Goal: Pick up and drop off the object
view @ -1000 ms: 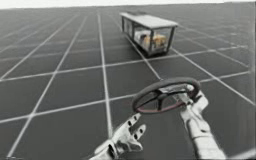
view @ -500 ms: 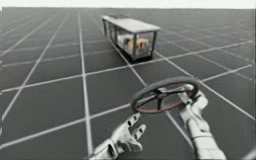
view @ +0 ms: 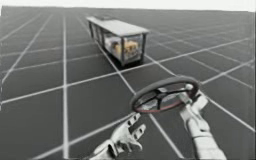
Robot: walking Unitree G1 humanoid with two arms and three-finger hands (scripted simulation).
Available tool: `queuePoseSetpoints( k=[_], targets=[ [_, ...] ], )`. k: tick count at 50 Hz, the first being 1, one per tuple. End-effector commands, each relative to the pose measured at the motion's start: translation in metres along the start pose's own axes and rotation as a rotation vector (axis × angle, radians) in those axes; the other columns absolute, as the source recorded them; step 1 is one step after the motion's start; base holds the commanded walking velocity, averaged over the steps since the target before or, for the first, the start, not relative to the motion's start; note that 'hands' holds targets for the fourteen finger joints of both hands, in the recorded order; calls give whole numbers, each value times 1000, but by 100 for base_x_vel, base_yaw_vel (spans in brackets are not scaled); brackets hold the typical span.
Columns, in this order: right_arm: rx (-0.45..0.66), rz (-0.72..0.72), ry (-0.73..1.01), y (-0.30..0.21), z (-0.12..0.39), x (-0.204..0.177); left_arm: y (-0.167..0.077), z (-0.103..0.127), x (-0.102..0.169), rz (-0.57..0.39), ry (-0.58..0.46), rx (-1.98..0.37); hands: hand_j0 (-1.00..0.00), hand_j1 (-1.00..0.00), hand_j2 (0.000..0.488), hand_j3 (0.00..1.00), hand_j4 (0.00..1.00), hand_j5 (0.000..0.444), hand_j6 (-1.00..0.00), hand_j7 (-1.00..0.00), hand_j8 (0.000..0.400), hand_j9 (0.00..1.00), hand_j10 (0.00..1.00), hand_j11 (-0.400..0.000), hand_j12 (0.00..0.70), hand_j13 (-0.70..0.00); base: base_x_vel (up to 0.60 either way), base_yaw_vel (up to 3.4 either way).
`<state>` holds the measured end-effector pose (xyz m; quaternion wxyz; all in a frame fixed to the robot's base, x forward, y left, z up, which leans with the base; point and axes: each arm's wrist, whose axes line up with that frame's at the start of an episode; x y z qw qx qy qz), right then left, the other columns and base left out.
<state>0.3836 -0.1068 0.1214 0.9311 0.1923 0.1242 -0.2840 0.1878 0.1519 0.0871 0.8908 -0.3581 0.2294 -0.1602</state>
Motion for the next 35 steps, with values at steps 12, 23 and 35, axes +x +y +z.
queuePoseSetpoints(
  k=[12, 23, 35],
  targets=[
    [34, 3, -11, -3, 7, 0, -6, 2, 1, -7, -1, 23, 0, 0, 0, 1000, 1000, 0, 0, 0, 0, 1000, 1000, -400, 0, -700, 56, -7],
    [34, 3, -11, -3, 7, 0, -6, 2, 1, -7, -1, 23, 0, 0, 0, 1000, 1000, 0, 0, 0, 0, 1000, 1000, -400, 0, -700, 58, -4],
    [34, 3, -11, -3, 7, 0, -6, 2, 1, -7, -1, 23, 0, 0, 0, 1000, 1000, 0, 0, 0, 0, 1000, 1000, -400, 0, -700, 59, -1]
  ],
)
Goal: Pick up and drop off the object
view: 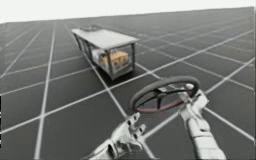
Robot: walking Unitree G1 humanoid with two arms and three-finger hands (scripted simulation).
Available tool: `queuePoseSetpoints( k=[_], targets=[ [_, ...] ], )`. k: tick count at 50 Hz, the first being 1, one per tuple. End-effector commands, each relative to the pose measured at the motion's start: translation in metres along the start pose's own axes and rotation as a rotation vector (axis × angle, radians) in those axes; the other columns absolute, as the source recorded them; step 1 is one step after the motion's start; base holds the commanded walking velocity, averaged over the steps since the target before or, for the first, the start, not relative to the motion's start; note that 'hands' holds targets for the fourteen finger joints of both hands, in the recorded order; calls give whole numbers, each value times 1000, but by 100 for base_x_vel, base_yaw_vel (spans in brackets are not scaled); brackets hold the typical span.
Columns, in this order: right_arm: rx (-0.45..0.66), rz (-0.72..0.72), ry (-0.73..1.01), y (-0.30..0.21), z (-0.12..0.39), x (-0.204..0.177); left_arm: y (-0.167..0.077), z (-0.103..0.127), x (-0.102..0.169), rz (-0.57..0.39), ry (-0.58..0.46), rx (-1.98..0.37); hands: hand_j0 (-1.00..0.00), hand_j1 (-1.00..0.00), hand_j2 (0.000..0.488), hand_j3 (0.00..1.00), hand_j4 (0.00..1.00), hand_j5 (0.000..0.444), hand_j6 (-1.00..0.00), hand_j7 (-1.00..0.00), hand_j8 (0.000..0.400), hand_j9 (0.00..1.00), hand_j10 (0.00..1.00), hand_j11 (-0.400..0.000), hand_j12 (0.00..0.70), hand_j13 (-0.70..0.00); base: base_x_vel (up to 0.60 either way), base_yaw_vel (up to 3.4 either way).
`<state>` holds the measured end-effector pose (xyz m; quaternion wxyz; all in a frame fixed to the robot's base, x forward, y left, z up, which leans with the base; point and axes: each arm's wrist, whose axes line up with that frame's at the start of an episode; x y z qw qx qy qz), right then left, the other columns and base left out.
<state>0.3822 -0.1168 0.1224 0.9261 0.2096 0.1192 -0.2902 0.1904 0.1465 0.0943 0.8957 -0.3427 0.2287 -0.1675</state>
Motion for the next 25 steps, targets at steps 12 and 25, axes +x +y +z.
queuePoseSetpoints(
  k=[12, 25],
  targets=[
    [-4, 11, -11, 5, 2, -3, 3, -1, -2, -2, -8, -12, 0, 0, 0, 1000, 1000, 0, 0, 0, 0, 1000, 1000, -400, 0, -700, 59, 1],
    [-4, 11, -11, 5, 2, -3, 3, -1, -2, -2, -8, -12, 0, 0, 0, 1000, 1000, 0, 0, 0, 0, 1000, 1000, -400, 0, -700, 58, 4]
  ],
)
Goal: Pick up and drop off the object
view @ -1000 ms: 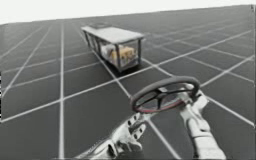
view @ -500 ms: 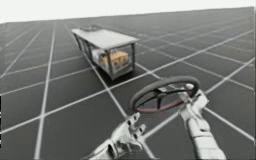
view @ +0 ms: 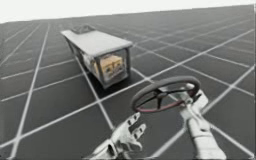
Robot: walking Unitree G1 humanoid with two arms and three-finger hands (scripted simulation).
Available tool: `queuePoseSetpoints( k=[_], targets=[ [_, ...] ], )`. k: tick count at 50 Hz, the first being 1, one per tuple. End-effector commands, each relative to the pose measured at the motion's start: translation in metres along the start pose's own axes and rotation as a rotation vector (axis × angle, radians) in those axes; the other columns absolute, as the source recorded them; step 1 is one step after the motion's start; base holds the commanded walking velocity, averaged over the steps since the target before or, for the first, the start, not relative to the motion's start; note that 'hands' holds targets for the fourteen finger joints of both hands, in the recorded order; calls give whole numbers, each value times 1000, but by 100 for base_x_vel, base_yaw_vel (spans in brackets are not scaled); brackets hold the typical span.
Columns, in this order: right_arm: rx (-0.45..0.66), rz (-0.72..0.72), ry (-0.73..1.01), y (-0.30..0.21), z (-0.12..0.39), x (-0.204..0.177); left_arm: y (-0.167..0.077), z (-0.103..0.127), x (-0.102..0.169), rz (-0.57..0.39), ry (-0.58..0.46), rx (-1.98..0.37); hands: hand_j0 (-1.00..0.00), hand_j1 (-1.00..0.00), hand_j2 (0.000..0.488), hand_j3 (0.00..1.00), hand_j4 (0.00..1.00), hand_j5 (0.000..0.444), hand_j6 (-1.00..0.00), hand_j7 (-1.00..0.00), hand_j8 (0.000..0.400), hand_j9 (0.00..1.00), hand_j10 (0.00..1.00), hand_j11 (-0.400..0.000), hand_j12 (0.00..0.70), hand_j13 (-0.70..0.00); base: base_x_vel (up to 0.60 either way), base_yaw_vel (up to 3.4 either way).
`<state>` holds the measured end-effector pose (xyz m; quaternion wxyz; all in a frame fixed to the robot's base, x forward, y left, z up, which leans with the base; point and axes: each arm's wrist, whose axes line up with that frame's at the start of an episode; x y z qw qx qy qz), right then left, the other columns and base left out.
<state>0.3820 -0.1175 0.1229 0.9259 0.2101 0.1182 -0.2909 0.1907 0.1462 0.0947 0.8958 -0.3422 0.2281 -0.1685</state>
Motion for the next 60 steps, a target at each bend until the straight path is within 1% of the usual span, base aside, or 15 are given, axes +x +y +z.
queuePoseSetpoints(
  k=[1, 60],
  targets=[
    [-6, 12, -9, 6, 1, -3, 3, -1, -2, 0, -7, -13, 0, 0, 0, 1000, 1000, 0, 0, 0, 0, 1000, 1000, -400, 0, -700, 56, 7],
    [-6, 12, -9, 6, 1, -3, 3, -1, -2, 0, -7, -13, 0, 0, 0, 1000, 1000, 0, 0, 0, 0, 1000, 1000, -400, 0, -700, 58, 4]
  ],
)
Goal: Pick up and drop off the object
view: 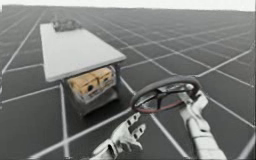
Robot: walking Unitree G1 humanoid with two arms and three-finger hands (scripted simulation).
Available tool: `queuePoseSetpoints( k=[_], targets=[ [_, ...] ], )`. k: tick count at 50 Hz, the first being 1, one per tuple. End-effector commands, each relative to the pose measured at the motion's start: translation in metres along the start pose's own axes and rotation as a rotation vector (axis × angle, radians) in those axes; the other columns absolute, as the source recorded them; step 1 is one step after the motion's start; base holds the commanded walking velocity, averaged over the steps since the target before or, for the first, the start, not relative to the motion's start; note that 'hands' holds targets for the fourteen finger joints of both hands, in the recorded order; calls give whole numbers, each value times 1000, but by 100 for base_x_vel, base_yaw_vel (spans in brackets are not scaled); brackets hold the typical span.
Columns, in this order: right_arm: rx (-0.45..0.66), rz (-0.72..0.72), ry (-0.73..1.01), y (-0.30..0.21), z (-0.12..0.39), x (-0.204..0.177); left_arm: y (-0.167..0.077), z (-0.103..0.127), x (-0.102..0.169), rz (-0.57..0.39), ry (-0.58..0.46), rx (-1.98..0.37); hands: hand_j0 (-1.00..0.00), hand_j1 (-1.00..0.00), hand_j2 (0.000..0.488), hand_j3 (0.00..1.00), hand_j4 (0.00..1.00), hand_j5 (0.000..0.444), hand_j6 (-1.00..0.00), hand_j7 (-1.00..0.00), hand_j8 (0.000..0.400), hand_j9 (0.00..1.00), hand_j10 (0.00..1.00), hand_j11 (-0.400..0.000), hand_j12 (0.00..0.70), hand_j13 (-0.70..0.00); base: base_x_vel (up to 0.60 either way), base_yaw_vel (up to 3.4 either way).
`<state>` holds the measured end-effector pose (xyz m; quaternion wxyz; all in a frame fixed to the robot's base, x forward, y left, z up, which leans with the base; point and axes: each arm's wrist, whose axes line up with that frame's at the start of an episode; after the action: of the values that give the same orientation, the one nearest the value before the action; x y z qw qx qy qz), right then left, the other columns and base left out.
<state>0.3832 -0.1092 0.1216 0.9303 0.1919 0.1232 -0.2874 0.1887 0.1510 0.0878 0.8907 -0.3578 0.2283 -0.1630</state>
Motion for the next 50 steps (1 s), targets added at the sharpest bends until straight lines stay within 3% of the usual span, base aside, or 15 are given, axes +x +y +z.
queuePoseSetpoints(
  k=[1, 50],
  targets=[
    [33, 9, -8, -1, 6, 0, -5, 2, 0, -1, -1, 21, 0, 0, 0, 1000, 1000, 0, 0, 0, 0, 1000, 1000, -400, 0, -700, 60, 1],
    [33, 9, -8, -1, 6, 0, -5, 2, 0, -1, -1, 21, 0, 0, 0, 1000, 1000, 0, 0, 0, 0, 1000, 1000, -400, 0, -700, 56, 7]
  ],
)
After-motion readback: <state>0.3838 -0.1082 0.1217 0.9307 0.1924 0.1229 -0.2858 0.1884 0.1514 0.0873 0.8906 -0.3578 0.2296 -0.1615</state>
